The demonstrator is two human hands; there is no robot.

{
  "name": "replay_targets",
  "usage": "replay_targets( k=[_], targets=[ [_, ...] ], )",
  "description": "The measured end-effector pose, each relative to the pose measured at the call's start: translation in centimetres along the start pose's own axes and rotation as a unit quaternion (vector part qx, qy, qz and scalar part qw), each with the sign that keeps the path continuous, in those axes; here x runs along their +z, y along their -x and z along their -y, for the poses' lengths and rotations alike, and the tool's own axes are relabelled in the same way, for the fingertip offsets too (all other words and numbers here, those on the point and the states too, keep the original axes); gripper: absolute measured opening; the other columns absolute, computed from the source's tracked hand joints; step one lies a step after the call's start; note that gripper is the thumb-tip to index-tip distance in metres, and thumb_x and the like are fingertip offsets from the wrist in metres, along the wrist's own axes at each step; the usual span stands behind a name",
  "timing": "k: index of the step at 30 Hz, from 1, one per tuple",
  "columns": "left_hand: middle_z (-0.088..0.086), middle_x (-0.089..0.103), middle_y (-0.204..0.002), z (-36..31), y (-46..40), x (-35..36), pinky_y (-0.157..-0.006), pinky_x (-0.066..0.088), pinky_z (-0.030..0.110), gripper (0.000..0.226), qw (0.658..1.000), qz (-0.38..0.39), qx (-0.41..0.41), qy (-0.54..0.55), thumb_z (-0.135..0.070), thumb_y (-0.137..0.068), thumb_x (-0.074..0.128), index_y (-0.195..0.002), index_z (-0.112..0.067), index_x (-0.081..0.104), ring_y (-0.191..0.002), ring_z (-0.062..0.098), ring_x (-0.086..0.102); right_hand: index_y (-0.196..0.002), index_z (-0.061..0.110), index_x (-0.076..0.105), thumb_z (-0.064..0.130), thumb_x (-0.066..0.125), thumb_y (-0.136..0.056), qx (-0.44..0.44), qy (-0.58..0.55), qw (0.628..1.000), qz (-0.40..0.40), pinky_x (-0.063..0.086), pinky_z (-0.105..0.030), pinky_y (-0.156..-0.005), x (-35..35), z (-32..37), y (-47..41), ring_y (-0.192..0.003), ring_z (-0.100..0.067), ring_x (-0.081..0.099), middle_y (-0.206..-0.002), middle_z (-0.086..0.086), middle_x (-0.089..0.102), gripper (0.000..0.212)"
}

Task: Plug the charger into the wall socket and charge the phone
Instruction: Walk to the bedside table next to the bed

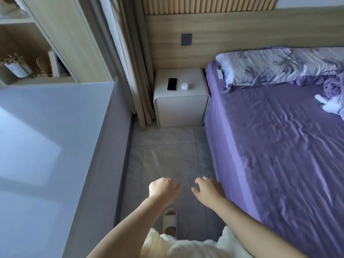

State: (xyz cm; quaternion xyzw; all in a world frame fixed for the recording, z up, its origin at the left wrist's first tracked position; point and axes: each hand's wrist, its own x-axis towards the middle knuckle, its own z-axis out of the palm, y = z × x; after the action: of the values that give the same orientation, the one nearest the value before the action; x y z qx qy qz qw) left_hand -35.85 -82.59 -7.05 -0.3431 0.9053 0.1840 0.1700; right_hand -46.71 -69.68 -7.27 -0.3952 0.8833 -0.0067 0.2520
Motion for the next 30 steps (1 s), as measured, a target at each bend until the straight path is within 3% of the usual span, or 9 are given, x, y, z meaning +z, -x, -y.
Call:
replay_targets(
  k=[13,30],
  targets=[
    [0.004,0.070,-0.103,-0.9,-16.0,-7.8,-0.069,0.043,0.029,0.043,0.998,0.032,0.032,-0.053,-0.047,-0.090,0.034,-0.099,-0.018,0.066,-0.096,0.026,0.065,-0.115,0.018,0.057,0.046,0.043,-0.089,0.017,-0.006,1.000,-0.026,0.044,-0.035,-0.086,-6.8,0.2,-14.5,-0.105,-0.029,0.061,-0.115,-0.005,0.064,0.040],
    [0.004,0.071,-0.104,-8.6,-33.9,-15.0,-0.078,0.049,0.031,0.046,0.997,0.034,-0.075,0.014,-0.050,-0.089,0.037,-0.101,-0.018,0.068,-0.099,0.026,0.065,-0.114,0.013,0.055,0.041,0.040,-0.093,-0.030,0.005,0.999,0.030,0.045,-0.037,-0.085,-18.1,-9.9,-34.4,-0.104,-0.030,0.060,-0.116,-0.007,0.063,0.038]
  ],
)
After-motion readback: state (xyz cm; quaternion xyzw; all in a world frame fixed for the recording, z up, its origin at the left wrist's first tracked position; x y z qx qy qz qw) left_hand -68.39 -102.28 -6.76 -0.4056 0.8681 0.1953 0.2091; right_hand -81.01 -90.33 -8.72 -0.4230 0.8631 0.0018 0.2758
